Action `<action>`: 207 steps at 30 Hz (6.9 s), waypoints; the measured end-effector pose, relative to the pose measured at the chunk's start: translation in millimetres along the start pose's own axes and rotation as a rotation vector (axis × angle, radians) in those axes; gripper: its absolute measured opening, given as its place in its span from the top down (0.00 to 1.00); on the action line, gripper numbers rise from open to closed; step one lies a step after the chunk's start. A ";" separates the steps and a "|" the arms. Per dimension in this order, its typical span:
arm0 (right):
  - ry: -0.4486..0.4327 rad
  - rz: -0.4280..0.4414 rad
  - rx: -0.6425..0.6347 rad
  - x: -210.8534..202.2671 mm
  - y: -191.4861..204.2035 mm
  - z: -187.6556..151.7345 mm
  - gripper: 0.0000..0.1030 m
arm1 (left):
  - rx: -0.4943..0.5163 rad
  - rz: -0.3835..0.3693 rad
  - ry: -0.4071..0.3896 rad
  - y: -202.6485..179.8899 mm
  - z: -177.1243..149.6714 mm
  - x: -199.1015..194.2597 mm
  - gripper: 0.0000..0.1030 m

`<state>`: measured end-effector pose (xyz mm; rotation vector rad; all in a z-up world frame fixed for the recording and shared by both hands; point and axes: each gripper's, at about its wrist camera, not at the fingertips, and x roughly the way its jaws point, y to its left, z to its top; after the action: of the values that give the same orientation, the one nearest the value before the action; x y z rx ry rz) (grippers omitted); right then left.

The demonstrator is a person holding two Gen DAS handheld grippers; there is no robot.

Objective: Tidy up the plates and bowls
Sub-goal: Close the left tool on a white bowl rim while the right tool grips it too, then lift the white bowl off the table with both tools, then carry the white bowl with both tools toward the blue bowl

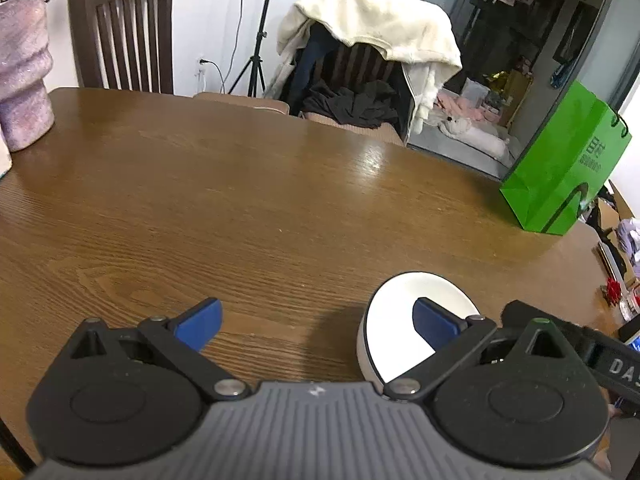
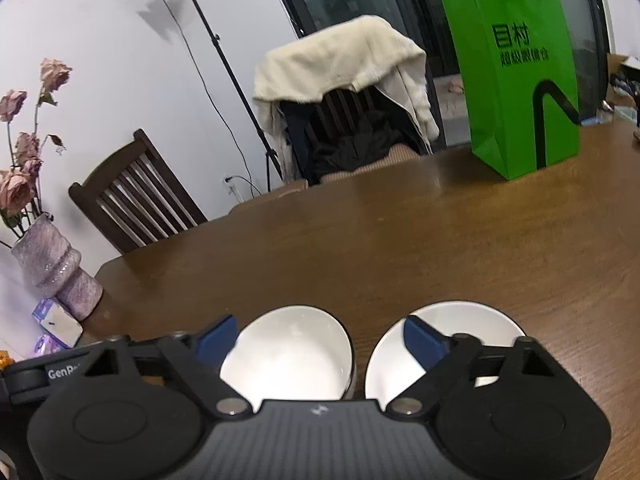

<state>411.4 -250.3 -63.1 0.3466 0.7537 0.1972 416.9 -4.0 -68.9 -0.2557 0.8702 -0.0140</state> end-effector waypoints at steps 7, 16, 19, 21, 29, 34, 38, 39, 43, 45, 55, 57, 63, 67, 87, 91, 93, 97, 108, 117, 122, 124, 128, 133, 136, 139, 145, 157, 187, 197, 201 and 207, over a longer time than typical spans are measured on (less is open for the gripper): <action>0.063 -0.002 0.002 14.6 -0.9 -5.4 0.49 | 0.003 0.008 0.029 -4.2 -5.1 11.8 0.00; 0.072 -0.007 -0.021 24.0 1.5 -12.0 0.65 | 0.028 -0.007 0.072 -11.8 -11.8 22.8 0.15; 0.082 -0.018 -0.042 30.0 5.1 -14.1 0.72 | 0.025 -0.015 0.084 -11.6 -13.5 25.5 0.23; 0.069 -0.031 -0.054 31.7 7.6 -16.2 0.73 | 0.024 -0.018 0.091 -12.6 -14.4 27.7 0.25; 0.052 -0.067 -0.073 34.1 6.9 -16.7 0.76 | 0.046 -0.031 0.122 -16.7 -19.2 33.2 0.42; 0.069 -0.082 -0.077 41.0 5.9 -18.5 0.78 | 0.045 -0.039 0.153 -17.5 -21.7 38.6 0.58; 0.085 -0.086 -0.079 45.1 6.7 -20.6 0.80 | 0.045 -0.056 0.154 -16.6 -22.9 37.8 0.67; 0.090 -0.088 -0.079 46.0 6.7 -21.3 0.80 | 0.044 -0.058 0.153 -16.4 -22.8 37.7 0.68; 0.099 -0.089 -0.085 48.6 7.8 -23.7 0.85 | 0.037 -0.049 0.150 -15.5 -23.8 37.1 0.76; 0.103 -0.088 -0.091 48.4 9.4 -25.4 0.87 | 0.033 -0.045 0.149 -14.2 -23.2 37.1 0.77; 0.101 -0.103 -0.103 52.6 12.0 -33.1 0.92 | 0.043 -0.040 0.145 -20.2 -24.6 35.9 0.82; 0.097 -0.104 -0.106 53.1 11.8 -34.0 0.92 | 0.045 -0.042 0.143 -21.8 -25.1 35.6 0.83; 0.088 -0.107 -0.115 53.1 11.9 -35.9 0.92 | 0.054 -0.042 0.138 -23.0 -26.8 35.1 0.85; 0.082 -0.109 -0.123 53.3 13.5 -37.2 0.92 | 0.056 -0.040 0.137 -23.9 -27.3 34.9 0.85; 0.078 -0.107 -0.132 54.4 14.0 -39.0 0.92 | 0.070 -0.018 0.125 -28.0 -29.7 34.9 0.85; 0.079 -0.106 -0.131 54.0 14.2 -39.0 0.91 | 0.072 -0.017 0.121 -28.6 -30.3 33.3 0.85; 0.077 -0.107 -0.132 54.1 14.2 -39.1 0.91 | 0.072 -0.018 0.114 -29.0 -30.6 31.5 0.85; 0.069 -0.103 -0.131 51.9 14.9 -39.3 0.91 | 0.073 -0.023 0.106 -28.6 -31.0 28.3 0.85; 0.048 -0.092 -0.132 42.1 16.5 -39.3 0.91 | 0.076 -0.026 0.069 -26.2 -36.3 12.0 0.85; 0.016 -0.078 -0.144 24.7 24.0 -44.4 0.91 | 0.064 -0.030 0.039 -22.2 -41.5 -9.2 0.85; -0.003 -0.075 -0.148 13.3 27.0 -47.3 0.91 | 0.060 -0.034 0.024 -20.0 -46.6 -22.5 0.85; -0.007 -0.072 -0.150 9.6 28.2 -48.1 0.91 | 0.060 -0.034 0.020 -18.2 -48.3 -26.5 0.85; -0.012 -0.069 -0.157 2.3 32.1 -53.2 0.91 | 0.058 -0.035 0.017 -13.6 -52.6 -34.8 0.85; -0.015 -0.060 -0.161 -6.7 36.6 -59.2 0.91 | 0.059 -0.033 0.004 -9.3 -59.7 -48.2 0.85; -0.021 -0.056 -0.168 -14.1 41.5 -63.8 0.91 | 0.062 -0.030 -0.005 -6.3 -64.0 -57.4 0.85; -0.027 -0.053 -0.174 -21.5 46.7 -69.5 0.91 | 0.060 -0.028 -0.011 -2.4 -68.7 -65.6 0.85; -0.031 -0.047 -0.185 -33.0 56.5 -80.8 0.91 | 0.056 -0.015 -0.019 6.4 -76.4 -80.5 0.85; -0.044 -0.022 -0.207 -56.6 80.4 -95.9 0.91 | 0.041 0.012 -0.044 23.6 -85.3 -114.1 0.85; -0.070 0.053 -0.268 -109.9 145.1 -129.4 0.92 | -0.019 0.063 -0.111 69.6 -108.9 -190.9 0.85; -0.076 0.080 -0.291 -118.0 167.1 -139.1 0.92 | -0.039 0.092 -0.130 84.6 -114.3 -211.0 0.85; -0.078 0.094 -0.298 -120.8 176.0 -143.3 0.92 | -0.050 0.104 -0.137 94.5 -115.5 -218.9 0.85; -0.077 0.118 -0.308 -123.1 190.3 -149.7 0.92 | -0.072 0.117 -0.147 107.8 -118.6 -228.4 0.85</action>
<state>209.2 -75.4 -14.8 0.1046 0.6160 0.4037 169.5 101.2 5.7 -0.2693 0.7390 0.1435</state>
